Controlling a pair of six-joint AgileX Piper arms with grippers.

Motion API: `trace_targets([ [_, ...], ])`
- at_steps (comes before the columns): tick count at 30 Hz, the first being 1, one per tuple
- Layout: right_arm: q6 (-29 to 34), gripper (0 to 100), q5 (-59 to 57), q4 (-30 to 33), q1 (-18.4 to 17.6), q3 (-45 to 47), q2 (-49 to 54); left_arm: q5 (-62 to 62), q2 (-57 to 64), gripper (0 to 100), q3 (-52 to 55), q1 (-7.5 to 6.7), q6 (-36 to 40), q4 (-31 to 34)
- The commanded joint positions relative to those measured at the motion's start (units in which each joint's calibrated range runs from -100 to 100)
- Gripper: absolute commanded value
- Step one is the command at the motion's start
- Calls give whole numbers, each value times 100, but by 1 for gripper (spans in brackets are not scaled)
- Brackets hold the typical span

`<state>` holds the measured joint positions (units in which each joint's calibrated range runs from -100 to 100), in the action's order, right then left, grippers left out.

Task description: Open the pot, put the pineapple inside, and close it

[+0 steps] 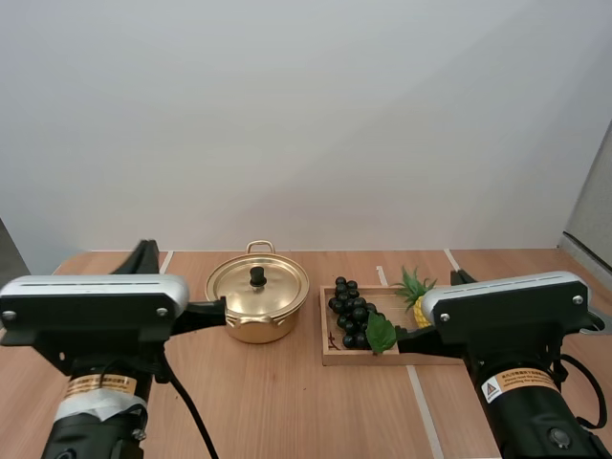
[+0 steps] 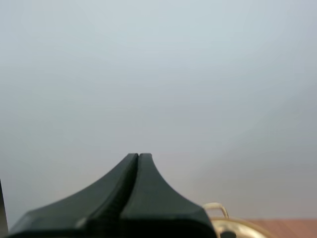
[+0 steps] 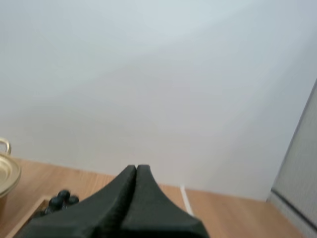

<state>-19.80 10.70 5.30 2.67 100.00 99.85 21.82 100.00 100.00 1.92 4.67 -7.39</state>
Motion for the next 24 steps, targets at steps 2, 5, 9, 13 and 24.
trace_targets([
  [2,-38,0,2748,98,-20,0,15,1855,0,0,-79,-26,-143,86],
  [5,-38,0,4026,98,-20,0,15,1781,0,0,-388,-26,-143,97],
  [9,-172,0,4252,98,-20,0,15,130,0,0,-1020,-26,-143,328],
  [13,-146,0,2435,7,-20,-539,15,-3092,-21,0,-2110,-26,115,325],
  [24,-146,0,-3179,-419,-29,-4367,-801,-5856,-1868,0,-5596,-26,117,315],
])
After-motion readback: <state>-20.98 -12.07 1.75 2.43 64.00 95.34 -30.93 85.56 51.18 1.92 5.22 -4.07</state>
